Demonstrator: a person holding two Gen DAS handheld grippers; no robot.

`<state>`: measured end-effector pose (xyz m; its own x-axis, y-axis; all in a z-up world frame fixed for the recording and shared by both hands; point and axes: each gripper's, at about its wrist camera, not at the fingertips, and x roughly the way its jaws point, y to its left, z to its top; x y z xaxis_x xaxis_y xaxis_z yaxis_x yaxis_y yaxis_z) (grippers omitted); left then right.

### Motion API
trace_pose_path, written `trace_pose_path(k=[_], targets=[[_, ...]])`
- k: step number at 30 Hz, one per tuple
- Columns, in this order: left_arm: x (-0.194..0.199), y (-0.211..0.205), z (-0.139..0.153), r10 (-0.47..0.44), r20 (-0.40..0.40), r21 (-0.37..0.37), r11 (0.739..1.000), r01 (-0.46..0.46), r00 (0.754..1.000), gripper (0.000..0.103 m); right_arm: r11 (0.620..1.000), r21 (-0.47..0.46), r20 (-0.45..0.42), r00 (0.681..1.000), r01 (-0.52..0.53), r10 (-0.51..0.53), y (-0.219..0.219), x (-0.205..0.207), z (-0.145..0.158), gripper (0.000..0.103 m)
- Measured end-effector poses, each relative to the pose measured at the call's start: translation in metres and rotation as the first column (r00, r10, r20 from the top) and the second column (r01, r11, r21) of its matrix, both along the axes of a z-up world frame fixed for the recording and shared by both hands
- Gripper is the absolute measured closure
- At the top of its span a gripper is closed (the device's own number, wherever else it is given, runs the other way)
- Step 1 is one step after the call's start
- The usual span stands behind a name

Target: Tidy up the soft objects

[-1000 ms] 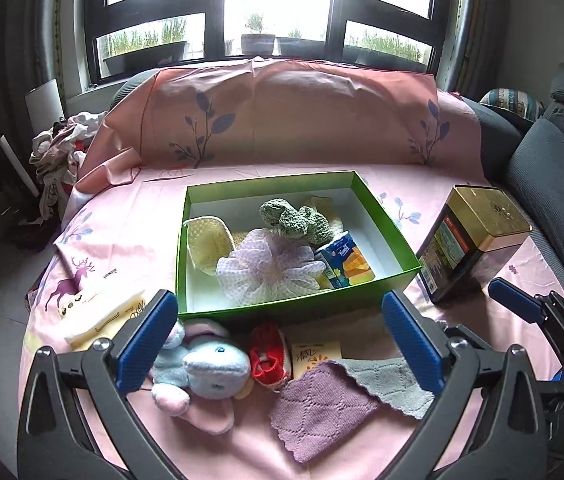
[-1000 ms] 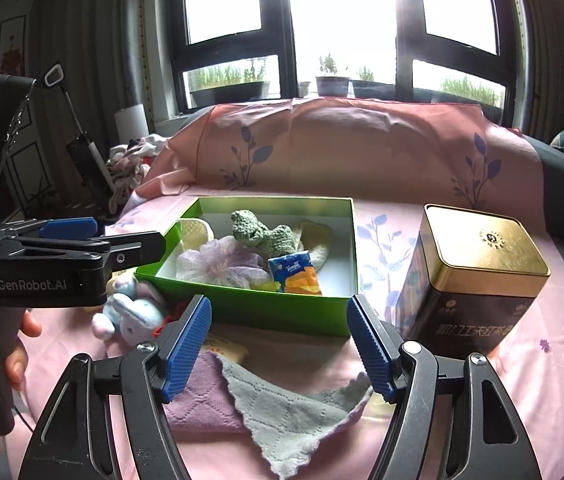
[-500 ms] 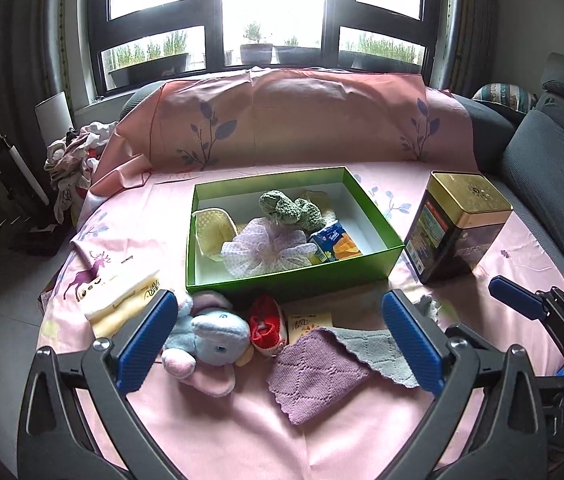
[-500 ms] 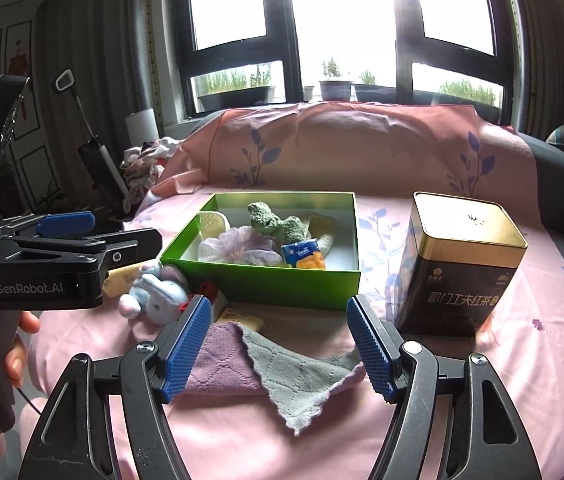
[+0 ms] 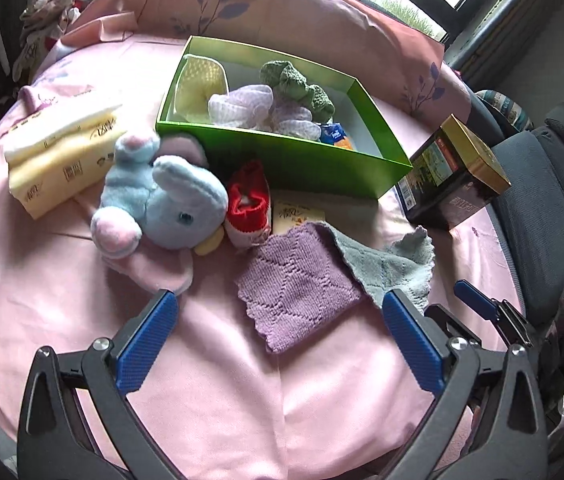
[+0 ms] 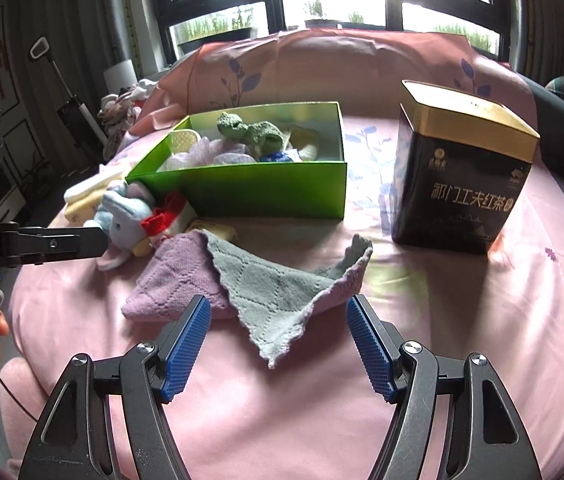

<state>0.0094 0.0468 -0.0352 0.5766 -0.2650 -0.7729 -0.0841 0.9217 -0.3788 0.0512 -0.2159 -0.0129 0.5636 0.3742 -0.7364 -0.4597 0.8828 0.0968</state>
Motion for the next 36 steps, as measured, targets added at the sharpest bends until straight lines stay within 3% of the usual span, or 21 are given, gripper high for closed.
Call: trace_pose_path(k=[4,11,15,19,22,26,27,30,36], targets=[[-0.001,-0.009,-0.022,-0.040,-0.028,0.007,0.999,0.040,0.999,0.001,1.000,-0.024,-0.022,1.000,0.006,-0.006,0.000,0.006,-0.014,0.032],[0.015,-0.036,-0.035,-0.123,-0.010,0.082,0.989,0.124,0.992,0.003,0.999,0.039,-0.078,0.997,0.031,-0.028,-0.005,0.023,-0.025,0.032],[0.026,-0.049,-0.045,-0.167,-0.027,0.125,0.978,0.169,0.986,0.023,0.996,0.081,-0.115,0.993,0.038,-0.028,-0.004,0.036,-0.032,0.032],[0.031,-0.045,-0.055,-0.152,-0.042,0.101,0.983,0.156,0.987,0.044,0.994,0.102,-0.122,0.992,0.029,-0.017,0.002,0.042,-0.038,0.032],[0.031,-0.037,-0.052,-0.132,-0.025,0.075,0.988,0.134,0.991,0.061,0.992,0.125,-0.121,0.993,0.016,-0.001,0.006,0.044,-0.039,0.047],[0.029,-0.033,-0.052,-0.123,-0.020,0.047,0.991,0.124,0.992,0.077,0.991,0.136,-0.120,0.993,0.008,0.009,0.009,0.045,-0.040,0.078],[0.028,-0.032,-0.051,-0.124,-0.015,0.032,0.992,0.124,0.992,0.086,0.991,0.137,-0.112,0.994,0.007,0.008,0.010,0.044,-0.039,0.088],[0.024,-0.034,-0.043,-0.142,0.003,0.001,0.990,0.142,0.990,0.091,0.989,0.147,-0.082,0.996,-0.010,0.022,0.011,0.037,-0.031,0.095],[0.004,-0.034,-0.013,-0.160,0.080,-0.047,0.985,0.164,0.984,0.091,0.983,0.174,-0.015,0.998,-0.063,0.067,0.014,0.016,-0.003,0.096]])
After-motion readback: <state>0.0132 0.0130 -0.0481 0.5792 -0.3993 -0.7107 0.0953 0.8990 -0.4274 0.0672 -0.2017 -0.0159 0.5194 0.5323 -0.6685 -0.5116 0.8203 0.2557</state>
